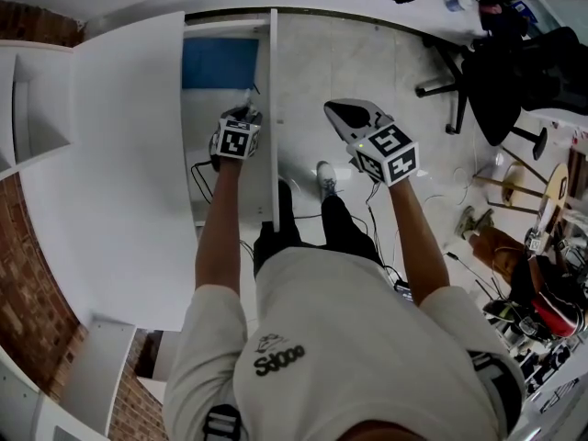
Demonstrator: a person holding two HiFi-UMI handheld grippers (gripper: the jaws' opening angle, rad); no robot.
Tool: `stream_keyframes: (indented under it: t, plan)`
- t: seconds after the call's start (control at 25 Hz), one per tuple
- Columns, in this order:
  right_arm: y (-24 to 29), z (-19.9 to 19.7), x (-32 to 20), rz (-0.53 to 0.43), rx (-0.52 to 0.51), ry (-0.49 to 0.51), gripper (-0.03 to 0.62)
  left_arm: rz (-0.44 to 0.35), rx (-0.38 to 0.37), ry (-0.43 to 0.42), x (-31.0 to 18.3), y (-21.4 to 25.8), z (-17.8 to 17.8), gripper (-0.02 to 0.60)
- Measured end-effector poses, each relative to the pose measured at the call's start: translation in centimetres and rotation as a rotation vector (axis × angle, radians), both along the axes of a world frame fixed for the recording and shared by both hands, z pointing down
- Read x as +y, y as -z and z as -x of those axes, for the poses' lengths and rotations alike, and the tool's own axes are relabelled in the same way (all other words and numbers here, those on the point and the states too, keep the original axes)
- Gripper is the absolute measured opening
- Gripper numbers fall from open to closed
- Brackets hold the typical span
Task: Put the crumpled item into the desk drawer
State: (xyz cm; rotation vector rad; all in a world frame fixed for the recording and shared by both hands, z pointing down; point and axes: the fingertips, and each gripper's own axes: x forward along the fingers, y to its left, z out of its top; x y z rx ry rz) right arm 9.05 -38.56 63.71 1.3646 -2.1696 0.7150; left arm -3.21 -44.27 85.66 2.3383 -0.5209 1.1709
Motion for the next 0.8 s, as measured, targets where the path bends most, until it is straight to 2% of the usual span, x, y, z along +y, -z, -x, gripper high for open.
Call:
stream_keyframes:
  t: [0.08,0.24,0.48,0.8]
  plan:
    - [0.1,-0.4,0.5,-0.002,-0.002,-0.005,0.003,-0.006,0.012,0.009,0.1,0.4,-0.1,0.181]
    - [0.8,-1.3,1.1,-0.017,-0.012,-0.007,0.003,-0.024,0.036,0.047,-0.1,1.9,0.1,0.207]
    - [2.8,-1.8,1.3,-0.061,-0.030,0.007,0.003,-0.057,0.007,0.083,0.3,4.2,1.8,0.227]
    - [7.0,-2.5,1.1,-0.148,-0.011,0.081,0.003,-0.212,0.081,0.207,-0.7,12.3,3.8,0.213]
